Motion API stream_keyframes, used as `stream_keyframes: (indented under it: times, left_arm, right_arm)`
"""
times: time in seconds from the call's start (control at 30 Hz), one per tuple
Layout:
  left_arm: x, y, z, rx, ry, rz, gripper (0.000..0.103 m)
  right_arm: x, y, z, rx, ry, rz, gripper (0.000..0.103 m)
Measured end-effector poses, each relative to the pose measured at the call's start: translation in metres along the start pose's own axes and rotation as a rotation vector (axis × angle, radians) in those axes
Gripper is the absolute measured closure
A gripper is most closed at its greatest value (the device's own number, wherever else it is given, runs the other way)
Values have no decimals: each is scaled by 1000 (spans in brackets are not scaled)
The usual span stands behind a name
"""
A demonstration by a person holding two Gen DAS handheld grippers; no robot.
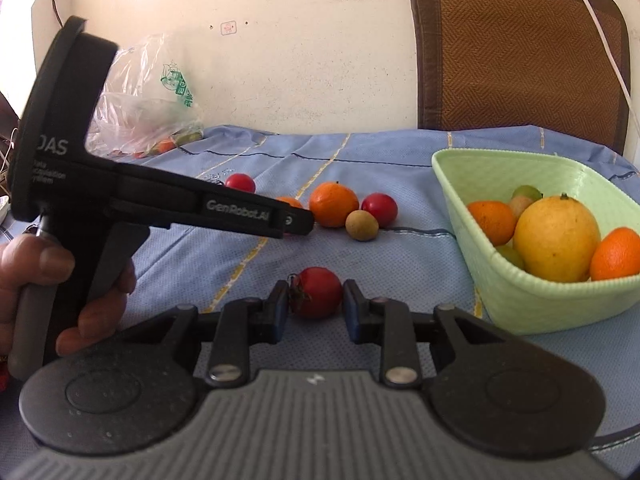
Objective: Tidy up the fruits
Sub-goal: 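Grasp a red cherry tomato with the right gripper while the left gripper grasps a tangerine, then carry both fruits over the bowl and open both grippers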
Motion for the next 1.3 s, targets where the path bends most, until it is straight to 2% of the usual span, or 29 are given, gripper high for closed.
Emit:
stream_keyframes:
  times: [0.13,0.17,0.2,0.23,0.27,0.3,0.37,0.43,0.67,0.9,0.97,1.0,1.07,1.1,1.17,1.3]
  left_arm:
    - [21,32,1,-2,15,-4,71]
    - [27,42,1,-18,14,-10,71]
    - [33,51,1,-38,12,-13,70]
    - [38,57,1,-57,9,-14,69]
    - [42,62,0,-77,7,-15,62]
    - [44,66,1,-91,8,-19,50]
    - [44,71,1,-100,12,-40,46]
    - [43,72,3,-105,23,-42,46]
    - [43,81,9,-83,44,-98,46]
    - [54,86,-2,-63,0,-69,46]
    - [53,83,-4,-69,-9,-60,46]
    - [53,81,-4,-68,-9,-50,47]
    - [53,77,-4,-59,-6,-31,51]
    - [53,75,-4,-57,-3,-25,62]
    - [53,75,-2,-61,7,-25,70]
    - [52,76,-1,-48,15,-31,70]
  right_arm:
    - [1,1,0,-5,10,5,69]
    - [2,1,1,-8,14,4,63]
    - [1,3,1,-12,17,-5,51]
    - [1,8,0,-16,14,-32,46]
    - [0,13,-2,-25,6,-64,45]
    - [-1,20,-4,-35,-7,-104,45]
    - [-3,30,-10,-30,-41,-174,45]
    - [-2,31,-14,-8,-78,-174,45]
    - [10,30,1,27,-11,-113,46]
    - [6,12,4,82,41,-61,47]
    - [5,6,4,91,43,-47,51]
    - [4,3,4,90,41,-34,57]
    - [7,-1,4,88,39,-10,69]
    - [8,0,5,86,42,-14,73]
    - [9,4,6,80,50,-18,73]
    - [11,17,4,53,30,-53,73]
Point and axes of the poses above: each gripper's, at about its wrist camera, not at the fingertips, and y roughly against the way its jaws point, z to its left, x to its underside, the point moved 6 cm from there along -y, roughly the way its jaws point, and after that the axes turned 9 degrees about -y, right-handed, at the moved point
